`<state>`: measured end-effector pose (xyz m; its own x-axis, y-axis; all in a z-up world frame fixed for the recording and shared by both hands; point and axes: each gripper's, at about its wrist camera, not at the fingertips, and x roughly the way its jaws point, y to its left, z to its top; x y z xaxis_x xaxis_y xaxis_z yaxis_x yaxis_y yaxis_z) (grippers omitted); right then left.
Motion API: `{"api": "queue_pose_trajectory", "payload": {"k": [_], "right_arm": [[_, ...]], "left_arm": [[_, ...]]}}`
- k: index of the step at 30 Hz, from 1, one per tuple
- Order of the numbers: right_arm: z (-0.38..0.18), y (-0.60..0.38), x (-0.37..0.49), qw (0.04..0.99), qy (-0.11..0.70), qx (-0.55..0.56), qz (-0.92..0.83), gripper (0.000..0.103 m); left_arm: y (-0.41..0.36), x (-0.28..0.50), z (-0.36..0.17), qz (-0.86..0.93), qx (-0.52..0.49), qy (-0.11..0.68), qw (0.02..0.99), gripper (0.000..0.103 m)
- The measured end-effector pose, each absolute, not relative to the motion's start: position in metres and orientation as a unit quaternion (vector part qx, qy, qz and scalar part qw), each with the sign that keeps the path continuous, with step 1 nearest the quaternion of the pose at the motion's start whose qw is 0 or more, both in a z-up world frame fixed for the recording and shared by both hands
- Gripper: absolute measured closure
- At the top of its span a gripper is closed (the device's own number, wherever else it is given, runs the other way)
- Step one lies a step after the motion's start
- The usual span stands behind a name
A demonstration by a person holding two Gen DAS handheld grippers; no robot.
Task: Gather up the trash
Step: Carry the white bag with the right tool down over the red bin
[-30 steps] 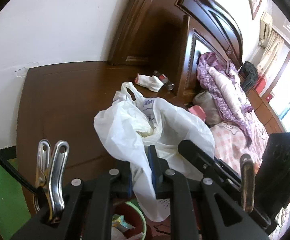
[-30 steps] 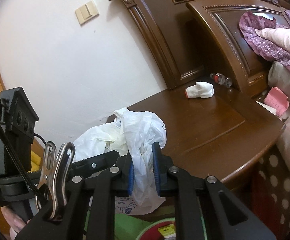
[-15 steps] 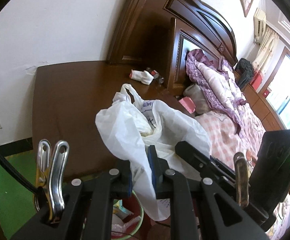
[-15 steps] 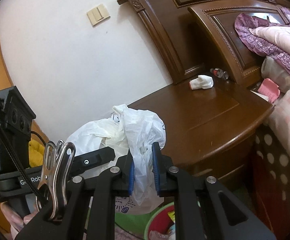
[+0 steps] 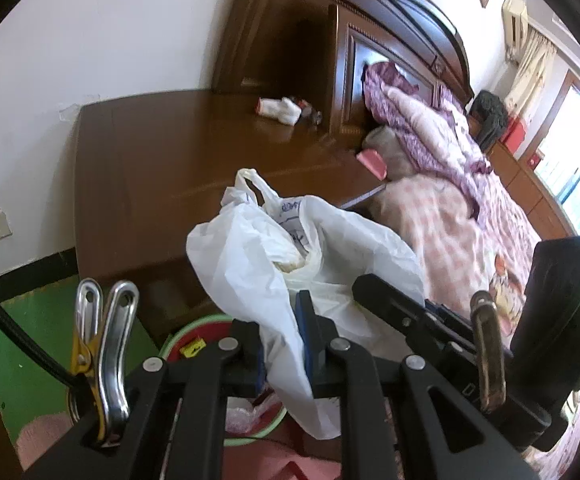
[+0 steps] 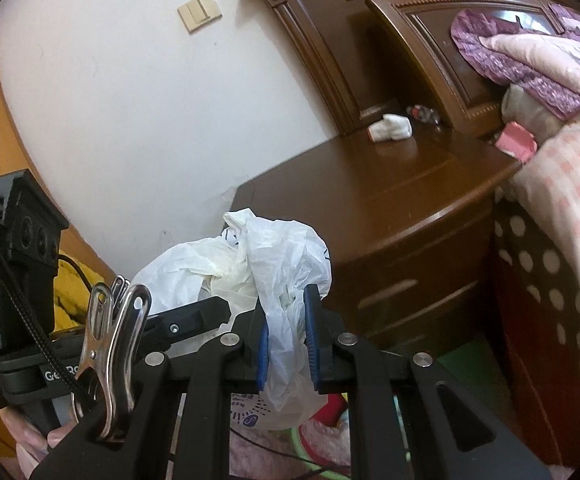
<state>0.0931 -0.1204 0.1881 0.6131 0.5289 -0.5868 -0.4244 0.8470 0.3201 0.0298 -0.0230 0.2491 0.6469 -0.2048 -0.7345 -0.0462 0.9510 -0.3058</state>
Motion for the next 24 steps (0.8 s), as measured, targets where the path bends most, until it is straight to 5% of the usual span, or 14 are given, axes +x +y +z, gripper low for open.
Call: {"api": "queue_pose_trajectory", "payload": {"k": [24], "right_arm": [[0.099,-0.122,0.079,0.866,0.441,0.057,0.230,0.087]], "left_arm": [[-0.028,0.017,0.137,-0.037,-0.145,0.496,0.855,0.090]]}}
